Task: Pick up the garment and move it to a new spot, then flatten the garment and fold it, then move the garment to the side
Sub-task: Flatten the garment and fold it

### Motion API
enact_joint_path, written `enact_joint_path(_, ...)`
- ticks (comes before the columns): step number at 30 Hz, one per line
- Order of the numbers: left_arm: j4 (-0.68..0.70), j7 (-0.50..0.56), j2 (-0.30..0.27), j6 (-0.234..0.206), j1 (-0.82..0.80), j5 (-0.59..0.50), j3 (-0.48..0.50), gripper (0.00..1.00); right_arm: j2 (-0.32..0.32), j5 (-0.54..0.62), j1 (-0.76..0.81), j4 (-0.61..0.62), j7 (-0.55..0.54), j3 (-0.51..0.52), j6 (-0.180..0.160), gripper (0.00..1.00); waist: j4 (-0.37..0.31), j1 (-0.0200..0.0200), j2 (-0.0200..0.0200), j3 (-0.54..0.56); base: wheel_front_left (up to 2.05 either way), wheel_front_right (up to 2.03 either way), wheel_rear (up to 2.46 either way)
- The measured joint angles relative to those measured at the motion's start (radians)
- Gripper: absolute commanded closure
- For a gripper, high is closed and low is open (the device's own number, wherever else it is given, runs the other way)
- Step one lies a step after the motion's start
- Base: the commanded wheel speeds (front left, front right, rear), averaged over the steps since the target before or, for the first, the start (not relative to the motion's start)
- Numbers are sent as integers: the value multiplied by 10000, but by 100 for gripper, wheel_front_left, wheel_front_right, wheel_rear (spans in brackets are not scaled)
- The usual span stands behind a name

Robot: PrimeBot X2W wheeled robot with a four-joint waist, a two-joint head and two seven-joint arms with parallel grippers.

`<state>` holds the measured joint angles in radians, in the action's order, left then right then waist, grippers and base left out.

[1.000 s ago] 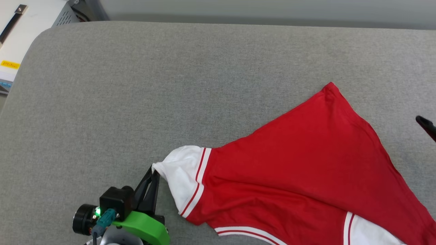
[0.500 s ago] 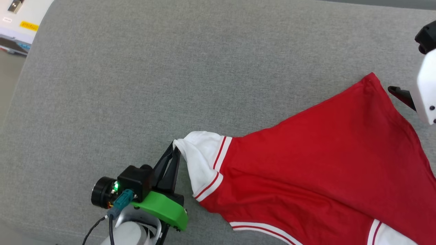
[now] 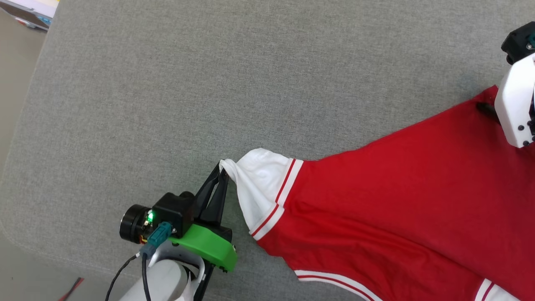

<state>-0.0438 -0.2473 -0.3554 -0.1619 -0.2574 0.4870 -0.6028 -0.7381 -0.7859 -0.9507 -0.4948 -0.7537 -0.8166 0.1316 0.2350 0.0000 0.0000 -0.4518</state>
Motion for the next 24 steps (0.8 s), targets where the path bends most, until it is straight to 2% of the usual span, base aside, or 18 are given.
enact_joint_path(8,-376,-75,-65,169,21,-12,288,100,67,-591,-20,-12,2349,-667,-2,100,-256,0,0,626,0,0,0)
enact_joint_path(17,272,-56,-1005,174,53,-128,909,100,-290,-869,4,646,4401,-332,-2,100,-706,0,0,1770,0,0,0)
enact_joint_path(24,566,234,-1471,420,-1253,-148,1384,100,-460,-832,196,1365,5335,414,-2,100,-1187,0,0,2481,0,0,0)
